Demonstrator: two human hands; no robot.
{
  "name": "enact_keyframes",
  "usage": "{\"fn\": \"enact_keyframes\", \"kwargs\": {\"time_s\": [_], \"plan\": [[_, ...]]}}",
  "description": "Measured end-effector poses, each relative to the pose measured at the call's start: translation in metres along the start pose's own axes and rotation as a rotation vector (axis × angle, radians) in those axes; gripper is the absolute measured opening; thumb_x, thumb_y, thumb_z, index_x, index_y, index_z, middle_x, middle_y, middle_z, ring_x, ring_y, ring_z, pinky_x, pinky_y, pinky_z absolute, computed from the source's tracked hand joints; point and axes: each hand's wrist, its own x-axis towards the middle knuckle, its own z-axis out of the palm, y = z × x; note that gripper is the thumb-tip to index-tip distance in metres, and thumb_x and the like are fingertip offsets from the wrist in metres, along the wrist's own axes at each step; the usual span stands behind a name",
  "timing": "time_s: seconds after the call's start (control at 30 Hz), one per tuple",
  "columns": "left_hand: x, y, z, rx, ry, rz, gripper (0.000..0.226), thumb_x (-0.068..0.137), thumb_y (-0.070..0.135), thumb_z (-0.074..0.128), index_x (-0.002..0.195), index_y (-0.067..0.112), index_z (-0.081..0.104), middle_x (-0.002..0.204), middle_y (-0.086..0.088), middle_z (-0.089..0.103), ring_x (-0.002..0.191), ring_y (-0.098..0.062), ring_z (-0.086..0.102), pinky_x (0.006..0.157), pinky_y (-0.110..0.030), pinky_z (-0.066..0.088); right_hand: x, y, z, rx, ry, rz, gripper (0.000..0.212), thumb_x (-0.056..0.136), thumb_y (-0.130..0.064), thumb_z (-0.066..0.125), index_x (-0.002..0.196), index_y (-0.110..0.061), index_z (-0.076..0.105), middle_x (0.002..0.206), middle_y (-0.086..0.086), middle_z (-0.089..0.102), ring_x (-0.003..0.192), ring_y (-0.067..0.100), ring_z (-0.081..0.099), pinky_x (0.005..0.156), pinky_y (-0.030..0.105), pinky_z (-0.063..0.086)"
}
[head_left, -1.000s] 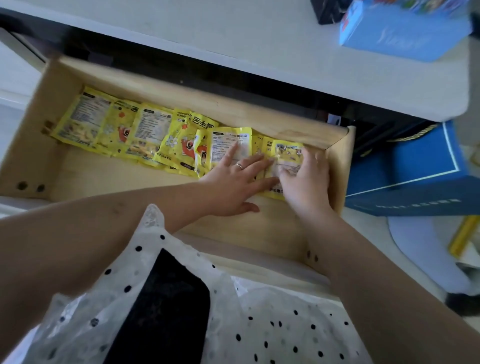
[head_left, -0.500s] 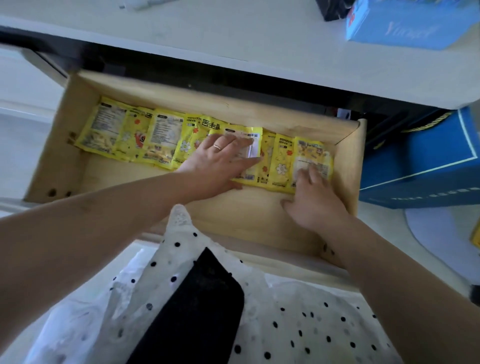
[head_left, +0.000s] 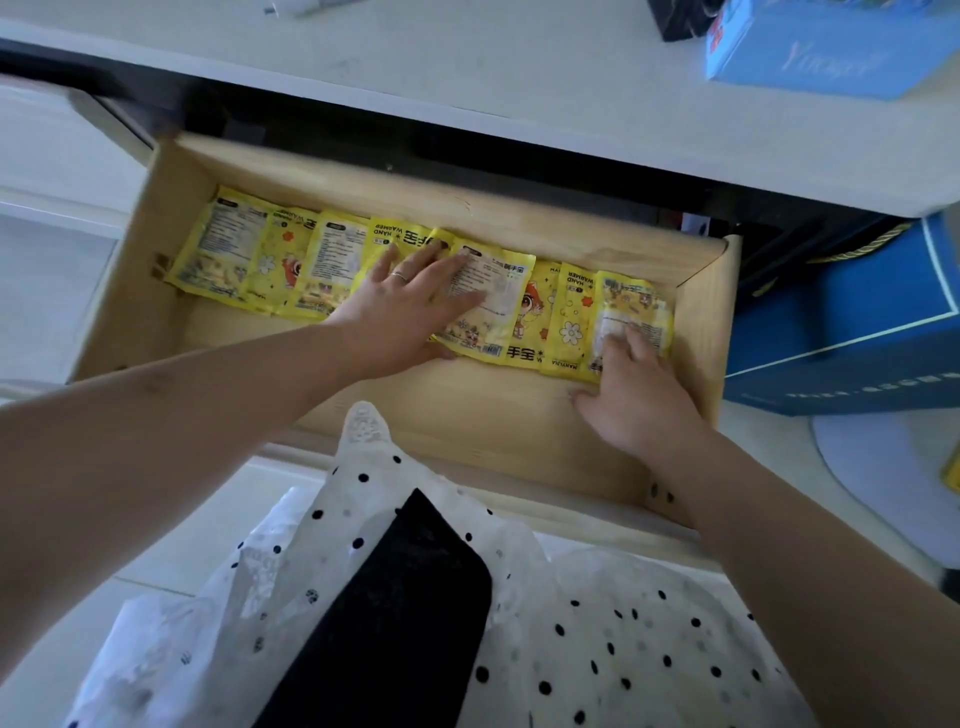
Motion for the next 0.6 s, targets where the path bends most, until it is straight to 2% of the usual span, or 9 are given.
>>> {"fn": "enact_keyframes", "kwargs": {"time_s": [0.17, 0.3, 0.37, 0.43, 0.53, 0.6], "plan": [[0.000, 0.007, 0.002, -0.052, 0.041, -0.035, 0.077, 0.086, 0.061, 0.046, 0.150, 0.034, 0.014, 0.160, -0.009, 0.004, 0.148, -0.029, -0.001, 0.116, -0.058, 0.005, 0.000, 0.000, 0.001, 0.027, 0.058, -0.012, 0.070, 0.091, -0.042, 0.055, 0.148, -0.015, 0.023, 0.161, 0.004, 0.003, 0.146, 0.032, 0.013, 0.113, 0.043, 0.026], [0.000, 0.016, -0.005, -0.120, 0.050, -0.057, 0.079, 0.084, 0.063, 0.049, 0.150, 0.030, 0.018, 0.160, -0.007, 0.007, 0.148, -0.026, -0.001, 0.117, -0.057, 0.001, -0.005, -0.004, -0.007, 0.074, 0.180, -0.082, 0.064, 0.090, -0.036, 0.058, 0.146, -0.018, 0.030, 0.156, 0.004, 0.022, 0.142, 0.027, 0.025, 0.109, 0.041, 0.031], [-0.002, 0.023, -0.015, -0.345, 0.067, -0.144, 0.073, 0.085, 0.057, 0.054, 0.147, 0.028, 0.029, 0.158, -0.005, 0.016, 0.147, -0.025, 0.009, 0.118, -0.053, 0.009, -0.011, -0.006, -0.014, 0.141, 0.262, -0.139, 0.055, 0.091, -0.032, 0.059, 0.142, -0.021, 0.040, 0.149, 0.002, 0.037, 0.133, 0.021, 0.041, 0.103, 0.037, 0.038], [-0.011, 0.032, -0.031, -0.732, 0.076, -0.312, 0.061, 0.087, 0.044, 0.060, 0.141, 0.024, 0.041, 0.150, -0.003, 0.035, 0.139, -0.023, 0.030, 0.113, -0.044, 0.028, -0.022, -0.012, -0.024, 0.231, 0.299, -0.156, 0.044, 0.091, -0.031, 0.059, 0.133, -0.025, 0.050, 0.139, -0.001, 0.050, 0.116, 0.017, 0.056, 0.092, 0.034, 0.047], [-0.042, 0.043, -0.067, -1.232, 0.085, -0.552, 0.041, 0.088, 0.023, 0.064, 0.127, 0.016, 0.056, 0.117, 0.004, 0.061, 0.113, -0.014, 0.058, 0.097, -0.028, 0.047, -0.052, -0.027, -0.045, 0.351, 0.274, -0.149, 0.033, 0.089, -0.029, 0.061, 0.122, -0.029, 0.057, 0.128, -0.005, 0.059, 0.115, 0.012, 0.056, 0.093, 0.036, 0.050], [-0.071, 0.046, -0.099, -1.386, 0.115, -0.694, 0.031, 0.088, 0.019, 0.064, 0.119, 0.016, 0.061, 0.106, 0.006, 0.063, 0.101, -0.011, 0.062, 0.081, -0.014, 0.046, -0.077, -0.043, -0.068, 0.429, 0.244, -0.155, 0.028, 0.089, -0.027, 0.063, 0.117, -0.027, 0.061, 0.120, -0.007, 0.063, 0.113, 0.010, 0.057, 0.093, 0.031, 0.048]]}}
